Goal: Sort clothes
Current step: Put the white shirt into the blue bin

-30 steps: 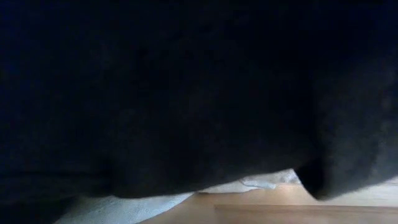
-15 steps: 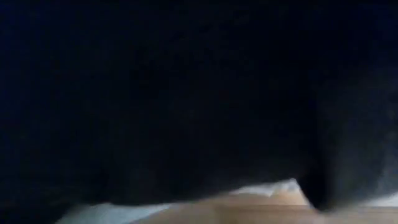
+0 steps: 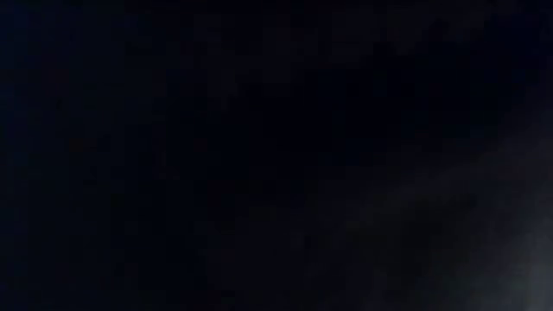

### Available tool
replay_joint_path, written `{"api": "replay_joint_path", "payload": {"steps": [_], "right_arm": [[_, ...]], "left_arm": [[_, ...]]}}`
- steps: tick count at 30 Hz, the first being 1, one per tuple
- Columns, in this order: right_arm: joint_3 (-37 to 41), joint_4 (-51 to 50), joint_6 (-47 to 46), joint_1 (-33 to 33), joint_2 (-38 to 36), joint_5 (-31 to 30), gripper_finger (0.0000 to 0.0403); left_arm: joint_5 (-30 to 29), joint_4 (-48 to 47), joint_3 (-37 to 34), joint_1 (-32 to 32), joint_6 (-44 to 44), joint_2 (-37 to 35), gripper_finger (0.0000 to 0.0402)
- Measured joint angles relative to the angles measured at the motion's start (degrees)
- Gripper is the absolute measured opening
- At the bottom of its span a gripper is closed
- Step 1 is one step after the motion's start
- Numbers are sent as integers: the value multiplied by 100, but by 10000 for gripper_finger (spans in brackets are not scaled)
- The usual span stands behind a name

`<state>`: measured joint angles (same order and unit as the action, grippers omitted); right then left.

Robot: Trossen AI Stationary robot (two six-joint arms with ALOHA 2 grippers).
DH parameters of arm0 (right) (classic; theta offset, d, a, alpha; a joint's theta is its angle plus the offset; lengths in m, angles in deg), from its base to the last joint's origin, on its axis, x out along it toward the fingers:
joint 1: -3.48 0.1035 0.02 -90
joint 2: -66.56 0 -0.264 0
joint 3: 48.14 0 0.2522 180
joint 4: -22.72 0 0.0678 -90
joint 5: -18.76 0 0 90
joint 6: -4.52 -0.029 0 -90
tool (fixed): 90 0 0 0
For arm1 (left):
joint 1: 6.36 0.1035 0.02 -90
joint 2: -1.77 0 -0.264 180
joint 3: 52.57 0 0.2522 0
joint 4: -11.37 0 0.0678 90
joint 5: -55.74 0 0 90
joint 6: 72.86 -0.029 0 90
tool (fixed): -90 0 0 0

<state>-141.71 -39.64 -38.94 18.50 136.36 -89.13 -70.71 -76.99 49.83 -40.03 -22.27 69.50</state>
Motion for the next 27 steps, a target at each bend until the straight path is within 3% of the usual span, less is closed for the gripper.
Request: {"api": "replay_joint_path", "payload": {"steps": [6, 13, 19, 27], "right_arm": [[2, 931, 279, 0, 0, 626, 248], [2, 2619, 1095, 0, 0, 767, 248], [2, 3112, 2025, 0, 29, 425, 248], [2, 3685, 3184, 0, 421, 327, 248]], "left_arm": [[-470, 825, 1334, 449, -1803, 509, 0], [323, 2576, 2287, 1126, -4210, 1277, 0], [608, 3304, 3081, 1446, -5450, 1926, 0], [942, 4284, 3799, 1835, -6281, 2606, 0]]}}
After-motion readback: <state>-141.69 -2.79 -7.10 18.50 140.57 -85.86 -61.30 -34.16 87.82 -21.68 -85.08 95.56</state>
